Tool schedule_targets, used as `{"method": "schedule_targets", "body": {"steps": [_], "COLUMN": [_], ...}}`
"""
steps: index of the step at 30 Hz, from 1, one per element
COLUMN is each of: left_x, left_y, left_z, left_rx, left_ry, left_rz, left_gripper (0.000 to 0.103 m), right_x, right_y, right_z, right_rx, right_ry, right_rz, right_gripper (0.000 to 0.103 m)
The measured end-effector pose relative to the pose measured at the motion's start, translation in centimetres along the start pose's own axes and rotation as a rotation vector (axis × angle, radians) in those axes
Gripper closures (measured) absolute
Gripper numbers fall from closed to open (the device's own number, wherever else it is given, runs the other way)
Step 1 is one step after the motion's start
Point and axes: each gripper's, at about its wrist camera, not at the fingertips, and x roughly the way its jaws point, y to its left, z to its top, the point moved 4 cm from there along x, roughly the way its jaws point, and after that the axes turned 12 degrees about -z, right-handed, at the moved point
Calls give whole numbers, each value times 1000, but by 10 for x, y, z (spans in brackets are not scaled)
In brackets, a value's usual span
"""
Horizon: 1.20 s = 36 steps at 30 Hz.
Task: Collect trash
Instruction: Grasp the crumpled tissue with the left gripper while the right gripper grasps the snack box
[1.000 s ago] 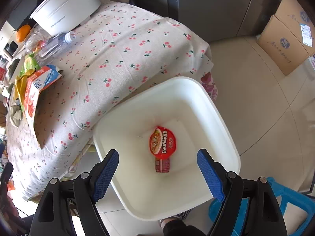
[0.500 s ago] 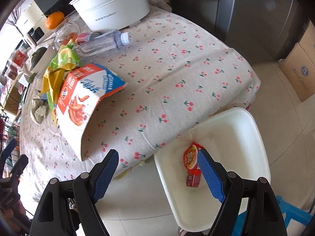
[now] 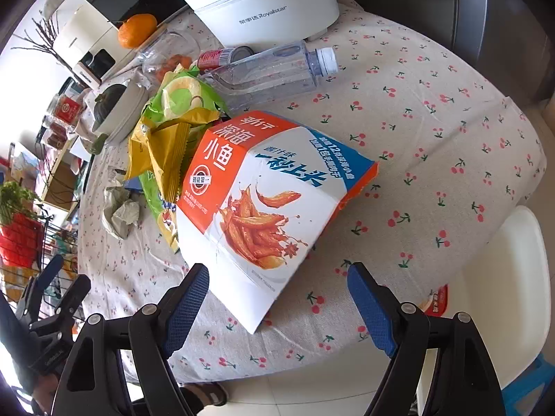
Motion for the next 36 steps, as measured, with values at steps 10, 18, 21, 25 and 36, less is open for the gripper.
{"method": "schedule_targets", "body": {"steps": [10, 18, 21, 25, 36], "left_x": [49, 70, 66, 58, 25], "left_y": [28, 36, 36, 33, -1], "left_z": [17, 13, 11, 10, 16], "left_rx": [-160, -209, -195, -195, -128], "left_ry": [7, 70, 75, 76, 32], "left_rz": [-73, -59, -42, -54, -129], "left_gripper": [5, 53, 71, 77, 78], "right_x": [22, 24, 19, 7, -27], "right_y": [17, 16, 11, 5, 16], "right_z": [8, 10, 8, 6, 6], "right_rx": [45, 50, 46, 63, 13], "right_ry": [26, 31, 20, -2, -95], "right_rz": [80, 107, 89, 123, 267], "right_gripper": [21, 43, 51, 71, 92]}}
